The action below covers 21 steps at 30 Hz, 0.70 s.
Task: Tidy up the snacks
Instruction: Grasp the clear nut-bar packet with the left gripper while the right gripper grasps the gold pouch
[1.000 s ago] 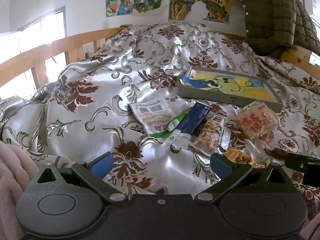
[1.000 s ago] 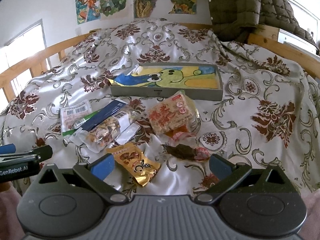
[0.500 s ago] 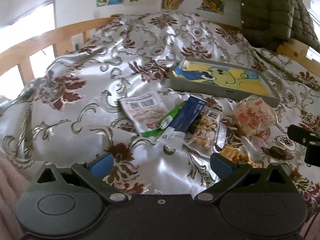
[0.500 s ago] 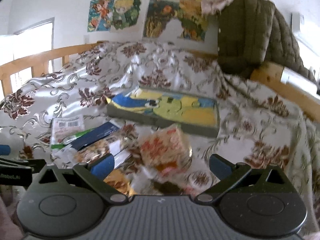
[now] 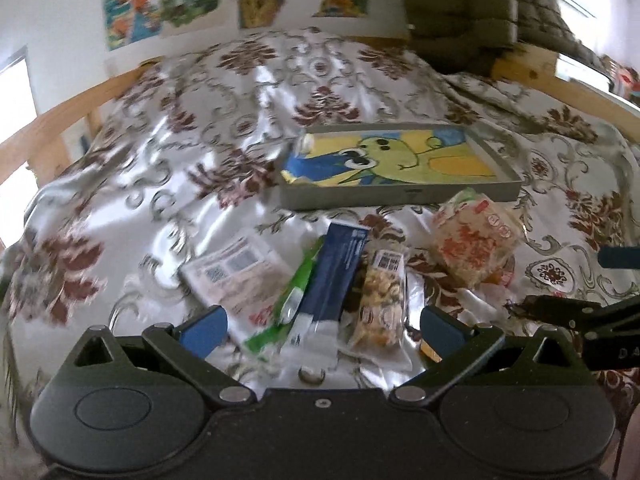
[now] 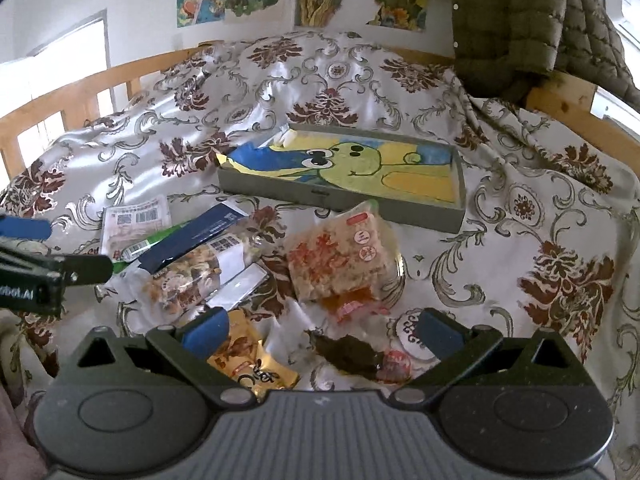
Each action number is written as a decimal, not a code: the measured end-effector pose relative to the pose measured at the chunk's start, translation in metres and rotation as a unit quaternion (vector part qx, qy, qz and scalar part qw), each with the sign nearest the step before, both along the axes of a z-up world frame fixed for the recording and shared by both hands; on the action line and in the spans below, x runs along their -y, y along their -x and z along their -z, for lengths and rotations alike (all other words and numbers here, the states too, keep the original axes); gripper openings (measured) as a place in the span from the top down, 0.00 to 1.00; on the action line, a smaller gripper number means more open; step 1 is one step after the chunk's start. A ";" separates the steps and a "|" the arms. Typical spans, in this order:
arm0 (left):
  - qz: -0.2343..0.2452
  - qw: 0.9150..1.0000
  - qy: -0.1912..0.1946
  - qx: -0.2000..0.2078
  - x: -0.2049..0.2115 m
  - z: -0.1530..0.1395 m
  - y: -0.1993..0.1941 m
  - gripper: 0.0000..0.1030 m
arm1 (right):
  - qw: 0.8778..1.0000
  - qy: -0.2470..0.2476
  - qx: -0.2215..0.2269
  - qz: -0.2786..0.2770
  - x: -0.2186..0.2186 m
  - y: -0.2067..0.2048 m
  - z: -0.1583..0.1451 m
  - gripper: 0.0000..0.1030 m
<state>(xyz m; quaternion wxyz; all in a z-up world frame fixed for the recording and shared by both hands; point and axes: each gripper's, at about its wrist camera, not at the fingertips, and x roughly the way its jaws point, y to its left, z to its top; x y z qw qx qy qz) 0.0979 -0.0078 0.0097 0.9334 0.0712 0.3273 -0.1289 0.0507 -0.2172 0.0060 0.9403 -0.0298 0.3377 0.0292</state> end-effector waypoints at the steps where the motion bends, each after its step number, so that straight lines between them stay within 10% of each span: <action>1: 0.007 1.000 -0.001 0.002 0.001 0.000 -0.004 0.01 | 1.000 0.007 -0.001 -0.003 -0.001 -0.002 0.000 0.00; 10: 0.060 0.998 -0.005 -0.016 0.017 0.012 -0.035 0.01 | 0.998 0.068 -0.002 -0.012 -0.008 -0.017 0.004 0.00; 21: 0.085 0.996 -0.011 -0.012 0.024 0.026 -0.044 0.01 | 0.986 -0.011 0.017 -0.166 -0.002 -0.027 0.000 0.00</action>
